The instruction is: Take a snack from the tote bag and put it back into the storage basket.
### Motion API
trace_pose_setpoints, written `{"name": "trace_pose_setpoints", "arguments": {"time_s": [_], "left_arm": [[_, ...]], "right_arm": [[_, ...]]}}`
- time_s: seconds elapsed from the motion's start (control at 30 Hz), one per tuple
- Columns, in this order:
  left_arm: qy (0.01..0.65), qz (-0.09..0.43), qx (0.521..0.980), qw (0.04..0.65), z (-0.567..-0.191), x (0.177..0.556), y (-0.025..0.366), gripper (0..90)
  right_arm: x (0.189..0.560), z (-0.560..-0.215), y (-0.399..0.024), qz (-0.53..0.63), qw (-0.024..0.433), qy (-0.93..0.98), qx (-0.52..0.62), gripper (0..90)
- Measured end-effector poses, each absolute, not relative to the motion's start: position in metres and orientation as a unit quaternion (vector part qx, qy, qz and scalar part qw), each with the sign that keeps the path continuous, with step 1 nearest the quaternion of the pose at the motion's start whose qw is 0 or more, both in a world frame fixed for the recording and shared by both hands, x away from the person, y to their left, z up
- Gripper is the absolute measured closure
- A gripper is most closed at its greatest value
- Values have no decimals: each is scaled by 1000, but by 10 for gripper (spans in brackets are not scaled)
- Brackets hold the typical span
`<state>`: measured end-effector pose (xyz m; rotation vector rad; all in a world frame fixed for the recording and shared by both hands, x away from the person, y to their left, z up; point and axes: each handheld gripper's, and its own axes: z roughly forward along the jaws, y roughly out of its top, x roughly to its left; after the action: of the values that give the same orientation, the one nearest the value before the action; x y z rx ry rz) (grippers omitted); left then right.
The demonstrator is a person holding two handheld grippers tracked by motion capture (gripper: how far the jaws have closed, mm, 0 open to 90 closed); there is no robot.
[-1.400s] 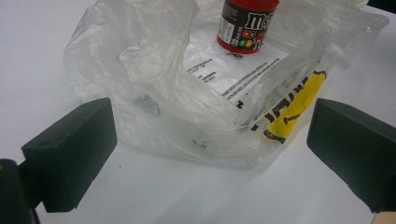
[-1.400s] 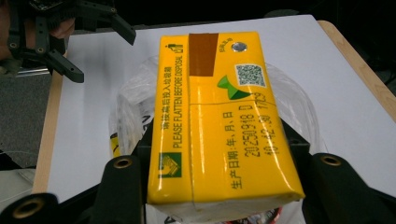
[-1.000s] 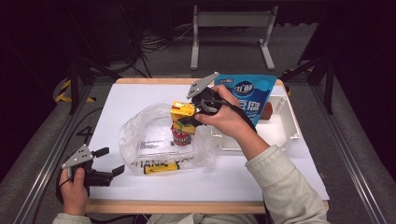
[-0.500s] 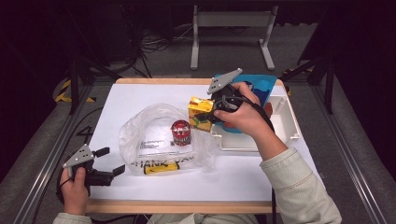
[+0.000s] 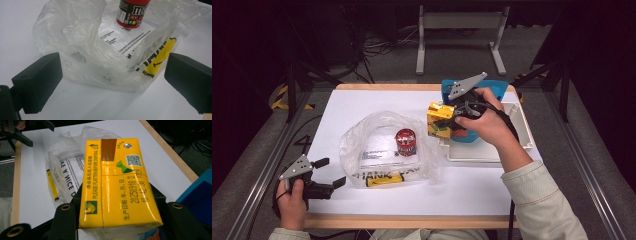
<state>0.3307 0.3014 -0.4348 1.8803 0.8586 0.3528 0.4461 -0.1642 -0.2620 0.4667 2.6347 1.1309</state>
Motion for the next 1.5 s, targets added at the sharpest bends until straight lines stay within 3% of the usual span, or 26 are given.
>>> {"name": "trace_pose_setpoints", "arguments": {"time_s": [0.93, 1.5], "left_arm": [[354, 146, 778, 498, -435, 331, 300, 23], [349, 142, 780, 500, -435, 337, 296, 23]], "right_arm": [[442, -270, -212, 389, 127, 893, 188, 504], [441, -291, -227, 381, 126, 896, 190, 504]]}}
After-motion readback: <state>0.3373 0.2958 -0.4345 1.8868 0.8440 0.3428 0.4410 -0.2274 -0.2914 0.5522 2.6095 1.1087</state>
